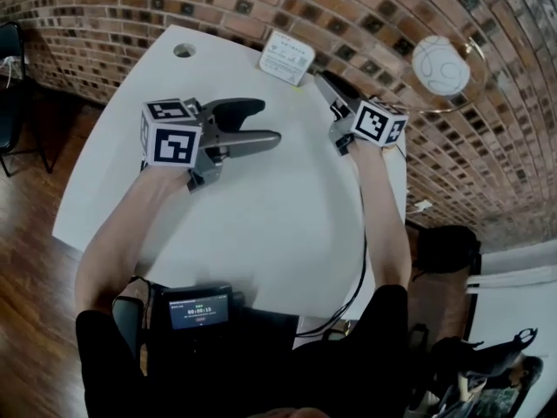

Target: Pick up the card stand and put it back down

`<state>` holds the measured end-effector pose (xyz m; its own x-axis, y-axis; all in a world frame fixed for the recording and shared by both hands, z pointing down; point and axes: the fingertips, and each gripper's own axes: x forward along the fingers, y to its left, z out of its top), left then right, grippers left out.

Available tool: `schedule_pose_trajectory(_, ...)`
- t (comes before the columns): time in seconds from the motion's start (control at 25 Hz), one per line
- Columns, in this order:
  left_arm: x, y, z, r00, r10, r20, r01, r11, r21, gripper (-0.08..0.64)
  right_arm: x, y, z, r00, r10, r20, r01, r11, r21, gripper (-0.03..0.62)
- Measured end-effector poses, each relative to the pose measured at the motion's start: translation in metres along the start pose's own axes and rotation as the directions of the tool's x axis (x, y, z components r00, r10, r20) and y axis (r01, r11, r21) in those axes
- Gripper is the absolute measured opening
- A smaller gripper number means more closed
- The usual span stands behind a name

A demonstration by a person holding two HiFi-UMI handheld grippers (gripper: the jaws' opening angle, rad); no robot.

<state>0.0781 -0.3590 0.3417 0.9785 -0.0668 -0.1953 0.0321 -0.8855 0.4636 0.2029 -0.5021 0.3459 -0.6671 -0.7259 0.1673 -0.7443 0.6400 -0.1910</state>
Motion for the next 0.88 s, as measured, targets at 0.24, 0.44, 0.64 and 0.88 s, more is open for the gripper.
schedule_pose_trajectory(0.24,-0.001,-0.008,0.001,1.000,-0.009,0.001,0.009,1.000,-0.012,0.385,-0.011,0.032,0.007,1.000,0.023,-0.007,-0.023,0.999,-0.027,0.150)
schedule_pose_trajectory(0.44,0.008,-0.017,0.030,1.000,-0.015,-0.005,0.016,0.995,0.100,0.385,-0.022,0.048,0.034,0.999,0.043,0.013,-0.041,0.992,-0.117,0.150)
schedule_pose_trajectory(0.64,0.006,-0.029,0.021,0.999,-0.015,-0.033,0.017,0.996,0.087,0.385,-0.028,0.061,0.023,1.000,0.027,0.012,-0.026,0.997,-0.078,0.149)
schedule_pose_trajectory(0.88,0.011,-0.048,0.020,0.998,-0.035,-0.044,0.039,0.995,0.089,0.385,-0.040,0.075,0.024,0.999,0.024,0.021,-0.022,0.997,-0.071,0.149)
